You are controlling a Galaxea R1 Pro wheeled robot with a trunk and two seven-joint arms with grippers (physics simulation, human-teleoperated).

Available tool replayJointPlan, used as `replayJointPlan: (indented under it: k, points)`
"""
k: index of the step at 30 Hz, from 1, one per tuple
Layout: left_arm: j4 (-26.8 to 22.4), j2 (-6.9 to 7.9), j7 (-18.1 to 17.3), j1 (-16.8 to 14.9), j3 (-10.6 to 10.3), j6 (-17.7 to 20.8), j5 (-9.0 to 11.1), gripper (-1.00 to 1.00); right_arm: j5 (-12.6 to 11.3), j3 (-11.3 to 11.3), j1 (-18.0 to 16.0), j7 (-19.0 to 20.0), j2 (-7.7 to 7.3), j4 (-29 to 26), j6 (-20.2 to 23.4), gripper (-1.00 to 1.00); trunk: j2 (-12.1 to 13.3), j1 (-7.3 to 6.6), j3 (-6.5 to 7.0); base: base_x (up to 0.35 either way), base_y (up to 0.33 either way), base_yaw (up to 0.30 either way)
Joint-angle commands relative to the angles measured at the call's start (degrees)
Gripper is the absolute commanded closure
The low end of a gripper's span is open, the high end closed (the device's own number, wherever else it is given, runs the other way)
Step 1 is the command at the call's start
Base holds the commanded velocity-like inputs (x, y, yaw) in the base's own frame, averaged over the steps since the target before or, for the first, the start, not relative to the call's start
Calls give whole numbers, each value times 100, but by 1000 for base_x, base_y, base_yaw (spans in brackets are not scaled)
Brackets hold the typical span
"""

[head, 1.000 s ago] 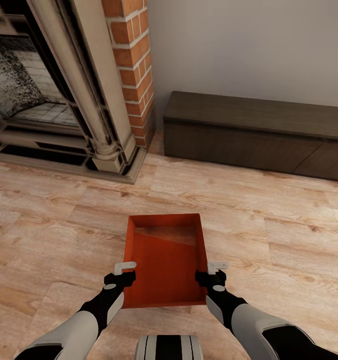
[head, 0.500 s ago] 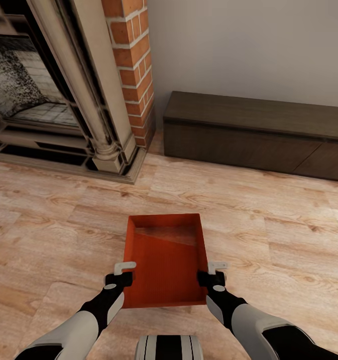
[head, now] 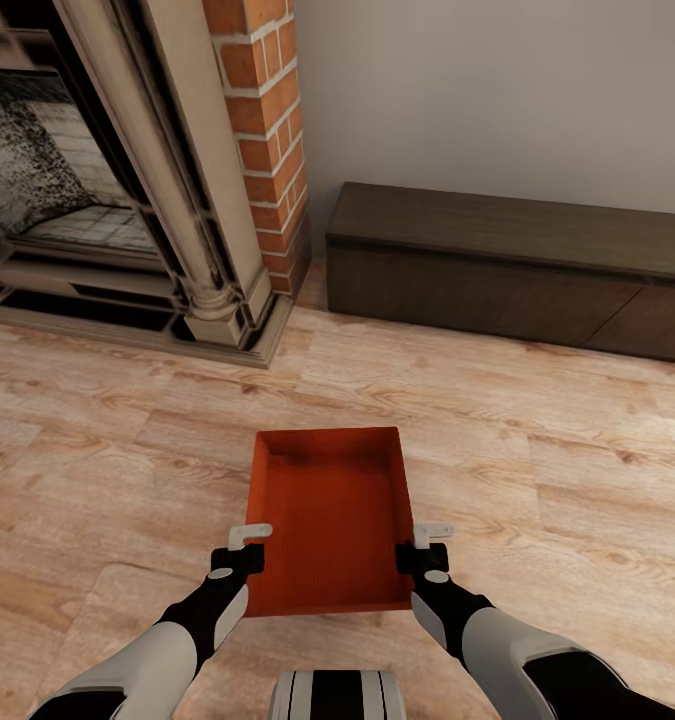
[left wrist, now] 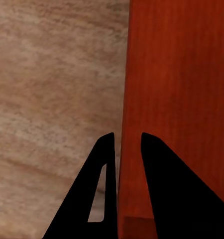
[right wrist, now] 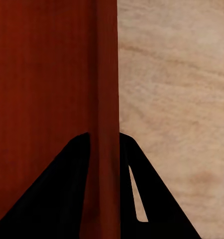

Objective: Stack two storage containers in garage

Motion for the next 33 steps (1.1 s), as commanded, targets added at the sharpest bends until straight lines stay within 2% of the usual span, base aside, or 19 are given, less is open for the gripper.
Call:
replayJointPlan:
  k: [1, 9, 33]
  points:
    - [2, -2, 17, -3, 79, -17, -49, 100, -27, -16, -3, -37, -3, 8, -16, 100, -1, -1, -3, 0, 0, 0]
    - [-1, -2, 25, -3, 81, 1, -46, 100, -27, -16, -3, -37, -5, 8, -9, 100, -1, -1, -3, 0, 0, 0]
    - [-10, -2, 19, -3, 98, 21, -43, 100, -118, -25, -3, -48, 22, 25, -91, 100, 961, -528, 428, 0, 0, 0]
